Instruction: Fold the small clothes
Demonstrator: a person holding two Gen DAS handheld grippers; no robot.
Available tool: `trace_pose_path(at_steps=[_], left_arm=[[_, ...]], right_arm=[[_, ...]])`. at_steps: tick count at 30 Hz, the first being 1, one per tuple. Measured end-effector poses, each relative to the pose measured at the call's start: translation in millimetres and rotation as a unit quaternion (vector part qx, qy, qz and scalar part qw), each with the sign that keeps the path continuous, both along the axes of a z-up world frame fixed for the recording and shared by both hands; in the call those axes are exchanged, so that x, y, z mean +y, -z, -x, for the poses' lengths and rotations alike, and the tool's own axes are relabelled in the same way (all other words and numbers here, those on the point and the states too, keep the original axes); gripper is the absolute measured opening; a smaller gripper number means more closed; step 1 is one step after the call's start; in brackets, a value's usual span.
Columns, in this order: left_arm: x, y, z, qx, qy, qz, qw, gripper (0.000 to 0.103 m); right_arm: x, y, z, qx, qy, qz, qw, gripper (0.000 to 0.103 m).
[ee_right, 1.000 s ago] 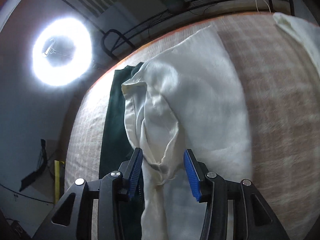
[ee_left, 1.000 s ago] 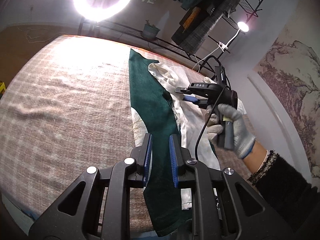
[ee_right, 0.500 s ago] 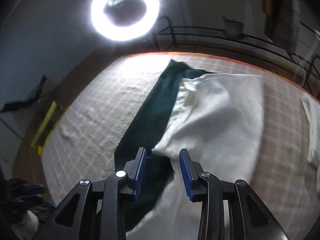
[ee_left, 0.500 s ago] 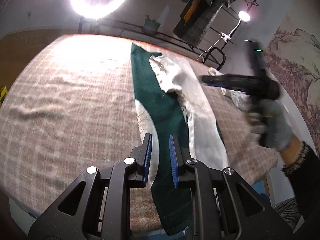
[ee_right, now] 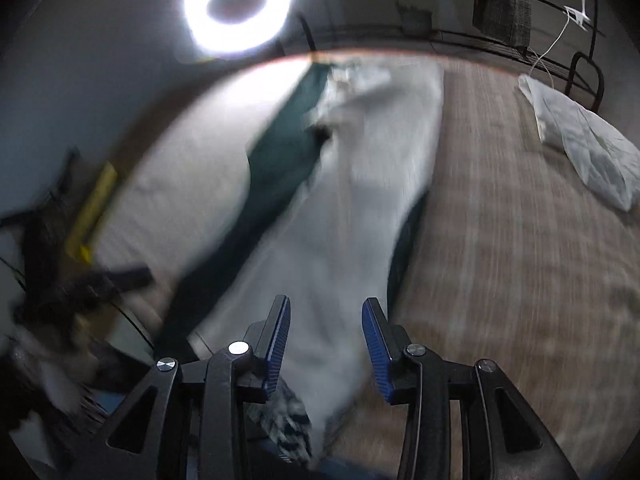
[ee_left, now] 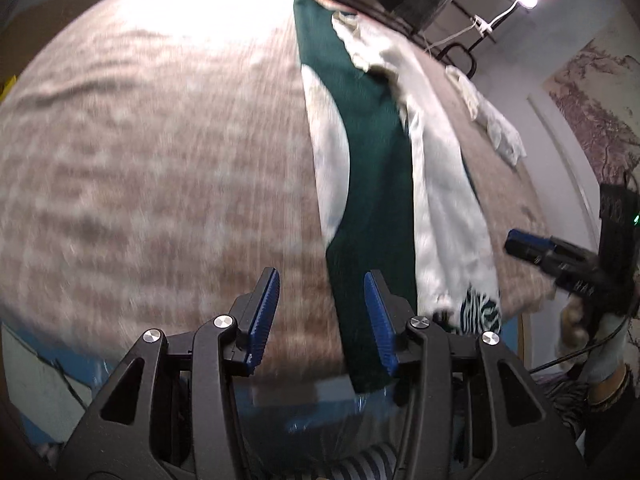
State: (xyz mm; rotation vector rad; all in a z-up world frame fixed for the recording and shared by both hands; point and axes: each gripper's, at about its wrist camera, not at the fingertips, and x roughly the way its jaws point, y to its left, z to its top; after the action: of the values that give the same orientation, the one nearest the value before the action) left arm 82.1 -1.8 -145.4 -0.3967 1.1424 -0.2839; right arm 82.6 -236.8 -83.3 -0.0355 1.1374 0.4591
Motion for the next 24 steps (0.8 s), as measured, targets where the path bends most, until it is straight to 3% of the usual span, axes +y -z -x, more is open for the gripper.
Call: trace_pose_path(at_steps=[5, 11, 13, 14, 15, 16, 17, 20, 24], left_arm=[[-8.6, 9.6, 17.3, 0.011, 0.005, 0.017, 0.9998, 0.044], [-17.6, 11.3, 21.4, 0.018, 0.012, 0.048, 0.9986, 0.042], [-23.4, 12.3, 19.3, 0.018, 0.023, 0.053, 0.9982, 0.021], [-26.7, 15.2, 17.5, 0.026, 0.032, 0.057, 0.9975, 0.006], [-27.7, 17.5, 16.0, 0.029, 0.034, 0.061, 0.9972, 0.004], [-27.5, 18.0, 15.4, 0.028, 0.032, 0.061, 0.9972, 0.003], [-26.8, 16.8, 15.5, 0.027, 0.032, 0.063, 0.9972, 0.001], [-18.1, 3.9, 19.5, 0.012, 0.022, 0.079, 0.9966, 0.000], [-12.6, -6.0, 25.2, -0.004, 0.019, 0.076, 0.9969, 0.000]], right_arm=[[-16.0, 33.0, 24.2, 0.038, 0.024, 0.025, 0.999, 0.050], [-44.4, 43.1, 44.7, 0.075, 0.040, -0.042, 0.995, 0.049], [-50.0, 44.5, 47.9, 0.090, 0.031, -0.075, 0.993, 0.029], [-53.1, 47.2, 49.3, 0.102, 0.030, -0.095, 0.990, 0.027], [-55.1, 49.5, 51.3, 0.106, 0.033, -0.108, 0.988, 0.022], [-57.8, 51.5, 52.0, 0.108, 0.033, -0.122, 0.986, 0.008], [-58.1, 53.2, 53.8, 0.113, 0.034, -0.132, 0.984, 0.001], [-72.1, 58.5, 55.3, 0.134, 0.057, -0.179, 0.973, 0.000], [-84.8, 42.1, 60.9, 0.118, 0.055, -0.214, 0.968, 0.000]])
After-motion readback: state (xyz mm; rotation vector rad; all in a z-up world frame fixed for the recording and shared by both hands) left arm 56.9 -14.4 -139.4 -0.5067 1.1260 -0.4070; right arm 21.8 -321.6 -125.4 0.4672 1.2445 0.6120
